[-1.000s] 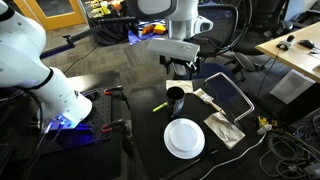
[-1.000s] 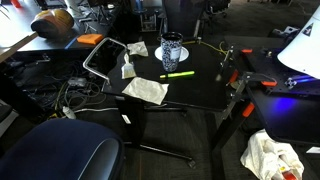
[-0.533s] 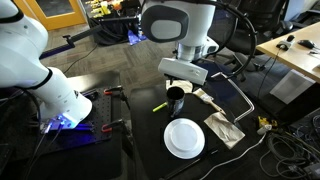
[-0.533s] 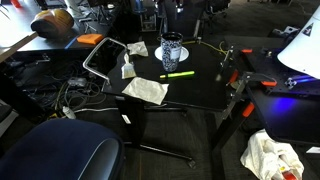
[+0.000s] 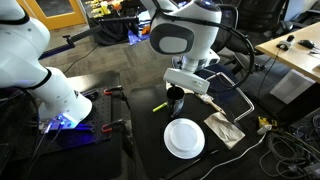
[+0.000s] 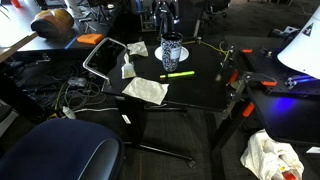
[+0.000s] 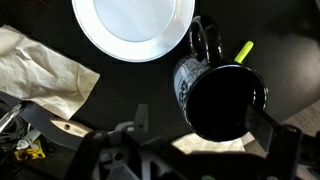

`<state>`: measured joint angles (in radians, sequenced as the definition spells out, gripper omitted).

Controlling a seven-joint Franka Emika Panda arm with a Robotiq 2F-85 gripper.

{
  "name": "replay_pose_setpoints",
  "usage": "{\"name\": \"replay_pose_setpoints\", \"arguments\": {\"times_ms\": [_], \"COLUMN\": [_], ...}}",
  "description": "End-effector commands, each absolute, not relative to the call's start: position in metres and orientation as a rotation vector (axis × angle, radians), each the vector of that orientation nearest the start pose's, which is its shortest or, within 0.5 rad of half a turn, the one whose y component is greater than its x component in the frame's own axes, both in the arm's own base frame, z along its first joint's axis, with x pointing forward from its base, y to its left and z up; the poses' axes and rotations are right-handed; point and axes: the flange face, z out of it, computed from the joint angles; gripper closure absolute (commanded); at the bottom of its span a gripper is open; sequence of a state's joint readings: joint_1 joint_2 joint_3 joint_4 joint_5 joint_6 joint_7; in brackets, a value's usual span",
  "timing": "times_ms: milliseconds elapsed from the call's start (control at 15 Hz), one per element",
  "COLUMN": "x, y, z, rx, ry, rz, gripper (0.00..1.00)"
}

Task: Move the cup slightly to the right

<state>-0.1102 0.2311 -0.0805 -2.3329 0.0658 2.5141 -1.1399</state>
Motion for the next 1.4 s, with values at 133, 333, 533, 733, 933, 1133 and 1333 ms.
{"name": "replay_pose_setpoints", "arguments": {"times_ms": [133,333,533,733,933,1133,1333], "x": [0.507,0.508,0.51,0.511,0.512,0.513,0.512], "y": [-0.099,-0.099,-0.095,-0.092,-0.092,-0.093,-0.093], "z": [0.227,0.226,0.226,0.225,0.223,0.219,0.213], "rx": [-2.789,-2.789,-2.805,-2.81,-2.815,-2.817,-2.807], "ry": [-1.339,-1.339,-1.352,-1.383,-1.403,-1.394,-1.386], "rz": [0.054,0.054,0.046,0.048,0.055,0.065,0.08], "gripper": [0.0,0.0,0.0,0.0,0.0,0.0,0.0]}}
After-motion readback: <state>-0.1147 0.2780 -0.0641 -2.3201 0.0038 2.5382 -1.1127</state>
